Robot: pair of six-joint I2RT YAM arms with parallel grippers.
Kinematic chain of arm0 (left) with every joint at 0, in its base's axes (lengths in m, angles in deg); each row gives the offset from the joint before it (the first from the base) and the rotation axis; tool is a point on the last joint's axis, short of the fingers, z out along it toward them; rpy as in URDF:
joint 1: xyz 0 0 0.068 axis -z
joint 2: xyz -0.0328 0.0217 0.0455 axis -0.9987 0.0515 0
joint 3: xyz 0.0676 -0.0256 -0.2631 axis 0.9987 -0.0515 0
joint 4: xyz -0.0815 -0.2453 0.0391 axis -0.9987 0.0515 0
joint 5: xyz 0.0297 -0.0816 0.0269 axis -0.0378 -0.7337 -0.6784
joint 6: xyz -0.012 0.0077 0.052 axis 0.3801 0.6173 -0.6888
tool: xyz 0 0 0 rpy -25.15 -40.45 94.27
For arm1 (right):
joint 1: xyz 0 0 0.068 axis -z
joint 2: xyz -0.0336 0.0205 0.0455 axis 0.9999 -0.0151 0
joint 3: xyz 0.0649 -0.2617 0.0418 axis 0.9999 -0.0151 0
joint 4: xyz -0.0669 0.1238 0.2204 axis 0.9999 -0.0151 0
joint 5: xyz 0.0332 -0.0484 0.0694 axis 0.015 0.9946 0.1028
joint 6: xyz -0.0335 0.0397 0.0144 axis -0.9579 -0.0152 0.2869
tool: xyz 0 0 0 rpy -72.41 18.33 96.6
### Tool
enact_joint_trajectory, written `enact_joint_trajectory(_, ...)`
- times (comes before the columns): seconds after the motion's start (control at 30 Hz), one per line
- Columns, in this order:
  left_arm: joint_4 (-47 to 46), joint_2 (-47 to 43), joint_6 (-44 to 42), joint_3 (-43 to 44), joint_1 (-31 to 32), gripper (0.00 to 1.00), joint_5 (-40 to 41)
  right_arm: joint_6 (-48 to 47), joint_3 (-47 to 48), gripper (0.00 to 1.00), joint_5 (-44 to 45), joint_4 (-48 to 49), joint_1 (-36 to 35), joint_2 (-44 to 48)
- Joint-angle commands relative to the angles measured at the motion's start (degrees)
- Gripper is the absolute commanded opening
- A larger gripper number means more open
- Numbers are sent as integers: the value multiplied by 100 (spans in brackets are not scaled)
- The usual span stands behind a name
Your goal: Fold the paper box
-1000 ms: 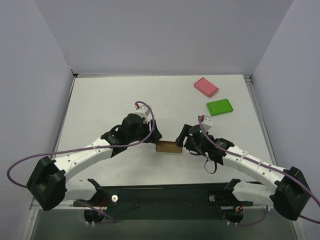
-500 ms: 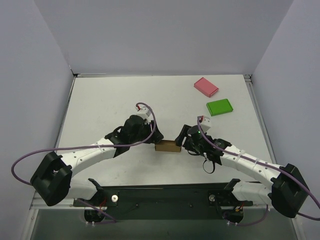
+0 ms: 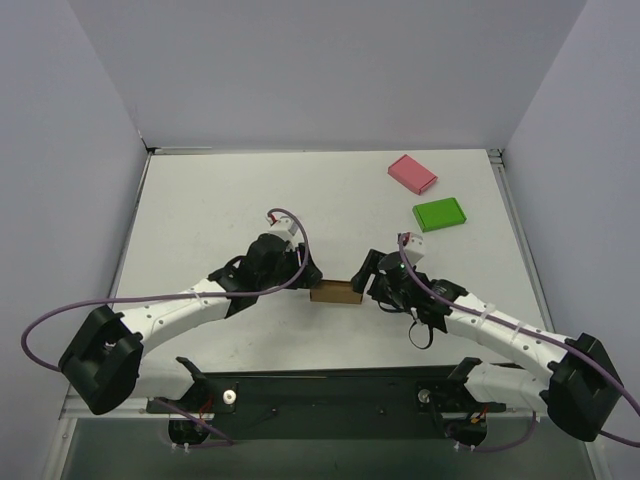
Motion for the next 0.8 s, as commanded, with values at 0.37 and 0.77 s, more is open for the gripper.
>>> enact_joint_trajectory(0.37,-377,-104,312,-20,-48,62,124,75,184,71,41,-18,147,-26)
enact_joint_trajectory(0.77,-553,-139,480,-197,-48,62,89,119,114,70,6,97,182,-202)
